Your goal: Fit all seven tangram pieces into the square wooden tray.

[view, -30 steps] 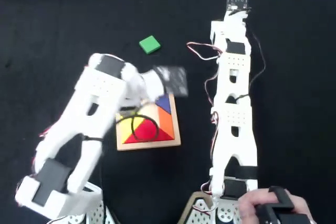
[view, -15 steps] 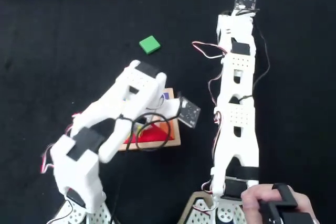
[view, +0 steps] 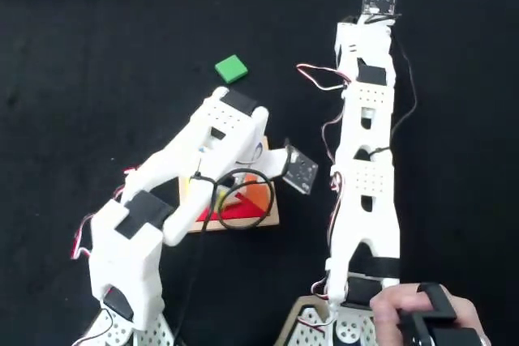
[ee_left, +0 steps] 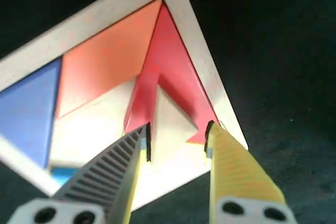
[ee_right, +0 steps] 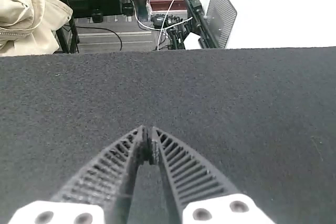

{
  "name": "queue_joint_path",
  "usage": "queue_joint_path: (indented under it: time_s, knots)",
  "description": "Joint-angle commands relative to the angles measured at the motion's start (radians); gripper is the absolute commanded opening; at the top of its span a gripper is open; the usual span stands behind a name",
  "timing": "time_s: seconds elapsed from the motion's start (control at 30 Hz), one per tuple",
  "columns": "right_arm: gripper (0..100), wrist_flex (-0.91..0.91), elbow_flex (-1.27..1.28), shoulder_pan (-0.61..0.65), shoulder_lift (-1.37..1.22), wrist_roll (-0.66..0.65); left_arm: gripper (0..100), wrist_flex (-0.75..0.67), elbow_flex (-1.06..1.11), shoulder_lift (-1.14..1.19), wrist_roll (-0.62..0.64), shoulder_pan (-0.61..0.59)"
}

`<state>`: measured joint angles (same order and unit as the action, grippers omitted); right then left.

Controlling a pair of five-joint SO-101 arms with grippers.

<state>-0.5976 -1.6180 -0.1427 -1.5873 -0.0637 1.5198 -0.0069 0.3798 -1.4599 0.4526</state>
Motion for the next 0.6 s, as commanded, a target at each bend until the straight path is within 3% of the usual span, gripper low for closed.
queue_joint_path:
  time_s: [0.0, 0.17, 0.33, 0.47, 0.57]
  knots:
    - [1.1, 0.015, -0.051, -0.011, 0.035, 0.002, 19, 0.028, -0.047, -0.144, -0.018, 0.001]
    - [1.1, -0.031, -0.054, 0.009, 0.045, 0.002, 19, 0.106, -0.116, -0.384, 0.173, -0.084]
    - [1.1, -0.373, -0.053, 0.025, 0.219, 0.003, 18, 0.064, -0.113, -0.595, 0.489, -0.251]
    - [1.1, -0.577, -0.051, 0.068, 0.340, -0.006, 4, -0.034, -0.019, -0.686, 0.706, -0.354]
    - [1.1, -0.769, -0.053, 0.118, 0.432, -0.051, 5, -0.104, 0.070, -0.743, 0.893, -0.389]
